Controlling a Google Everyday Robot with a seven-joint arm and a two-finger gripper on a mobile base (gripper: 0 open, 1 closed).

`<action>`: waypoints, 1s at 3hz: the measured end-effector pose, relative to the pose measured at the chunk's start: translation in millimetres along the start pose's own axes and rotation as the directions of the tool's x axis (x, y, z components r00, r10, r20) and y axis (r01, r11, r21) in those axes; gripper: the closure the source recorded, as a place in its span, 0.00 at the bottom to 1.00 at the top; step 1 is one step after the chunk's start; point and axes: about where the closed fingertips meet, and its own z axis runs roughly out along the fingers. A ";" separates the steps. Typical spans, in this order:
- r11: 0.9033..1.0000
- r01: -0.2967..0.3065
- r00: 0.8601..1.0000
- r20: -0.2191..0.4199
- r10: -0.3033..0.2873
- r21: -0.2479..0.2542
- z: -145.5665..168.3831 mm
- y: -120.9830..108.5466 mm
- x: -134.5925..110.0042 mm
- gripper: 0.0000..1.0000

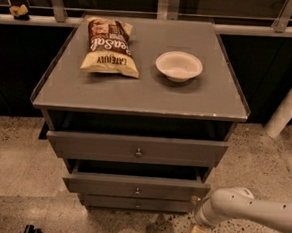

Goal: Close middle drawer

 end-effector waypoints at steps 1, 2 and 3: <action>1.000 -0.013 1.000 0.009 0.013 0.005 8.9 -22.5 -11.3 0.00; 1.000 -0.013 1.000 0.009 0.013 0.005 8.9 -22.4 -11.3 0.00; 1.000 -0.019 1.000 0.016 0.019 0.012 12.9 -35.0 -21.1 0.00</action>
Offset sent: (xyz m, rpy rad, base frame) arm 0.1905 0.0498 -0.0240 0.0525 -0.0379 -0.1118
